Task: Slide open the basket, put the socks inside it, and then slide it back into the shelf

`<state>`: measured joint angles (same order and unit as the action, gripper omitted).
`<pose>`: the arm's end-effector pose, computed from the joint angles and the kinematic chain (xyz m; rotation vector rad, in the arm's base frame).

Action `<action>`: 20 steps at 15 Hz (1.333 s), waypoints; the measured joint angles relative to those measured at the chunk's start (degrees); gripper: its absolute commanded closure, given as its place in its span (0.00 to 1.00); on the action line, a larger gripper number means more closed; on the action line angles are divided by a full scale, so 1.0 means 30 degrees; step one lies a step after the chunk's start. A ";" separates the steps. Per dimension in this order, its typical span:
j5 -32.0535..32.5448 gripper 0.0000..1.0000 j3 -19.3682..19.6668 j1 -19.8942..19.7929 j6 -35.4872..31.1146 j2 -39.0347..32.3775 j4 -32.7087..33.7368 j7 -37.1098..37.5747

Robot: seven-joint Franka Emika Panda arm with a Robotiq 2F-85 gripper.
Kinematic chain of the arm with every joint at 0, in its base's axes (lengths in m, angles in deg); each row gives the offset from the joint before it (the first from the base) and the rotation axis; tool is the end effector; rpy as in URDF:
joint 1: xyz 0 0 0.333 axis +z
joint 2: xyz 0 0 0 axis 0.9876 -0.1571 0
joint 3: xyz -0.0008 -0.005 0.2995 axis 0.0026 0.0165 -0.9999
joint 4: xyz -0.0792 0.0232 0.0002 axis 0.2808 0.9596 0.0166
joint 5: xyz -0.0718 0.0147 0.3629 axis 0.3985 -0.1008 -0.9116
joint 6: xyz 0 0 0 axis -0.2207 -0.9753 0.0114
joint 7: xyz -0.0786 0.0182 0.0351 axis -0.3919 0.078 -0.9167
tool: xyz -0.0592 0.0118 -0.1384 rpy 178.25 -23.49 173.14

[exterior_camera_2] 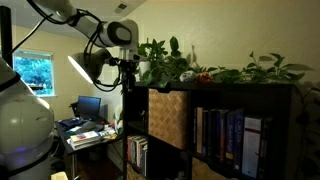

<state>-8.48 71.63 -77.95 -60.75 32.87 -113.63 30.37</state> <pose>0.3561 0.1181 0.4714 -2.9954 0.4148 -0.0534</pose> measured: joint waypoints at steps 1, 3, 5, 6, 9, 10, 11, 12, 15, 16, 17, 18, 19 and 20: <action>0.0077 0.00 0.0000 -0.0014 -0.0028 -0.0053 0.0001 -0.0044; 0.0371 0.00 0.0004 -0.0076 -0.0156 -0.0286 0.0016 -0.0230; 0.0919 0.00 0.0053 -0.0129 -0.0384 -0.0775 0.0161 -0.0940; 0.1295 0.00 0.0106 -0.0161 -0.0504 -0.1142 0.0352 -0.1501; 0.2377 0.00 0.0370 -0.0267 -0.0943 -0.2504 0.1238 -0.2936; 0.2614 0.00 0.0480 -0.0267 -0.1112 -0.2967 0.1570 -0.3282; 0.2765 0.00 0.0581 -0.0266 -0.1234 -0.3365 0.1862 -0.3667; 0.2784 0.00 0.0622 -0.0267 -0.1250 -0.3633 0.2023 -0.3723; 0.2784 0.00 0.0613 -0.0233 -0.1247 -0.3718 0.2021 -0.3722; 0.2784 0.00 0.0614 -0.0227 -0.1247 -0.3709 0.2022 -0.3722; 0.2784 0.00 0.0615 -0.0228 -0.1247 -0.3711 0.2022 -0.3722; 0.2784 0.00 0.0614 -0.0227 -0.1247 -0.3722 0.2022 -0.3722; 0.2791 0.00 0.0614 -0.0207 -0.1251 -0.3733 0.2022 -0.3789; 0.2855 0.00 0.0614 -0.0148 -0.1360 -0.3735 0.2023 -0.4202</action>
<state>0.08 73.47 -78.40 -64.83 21.67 -107.56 17.77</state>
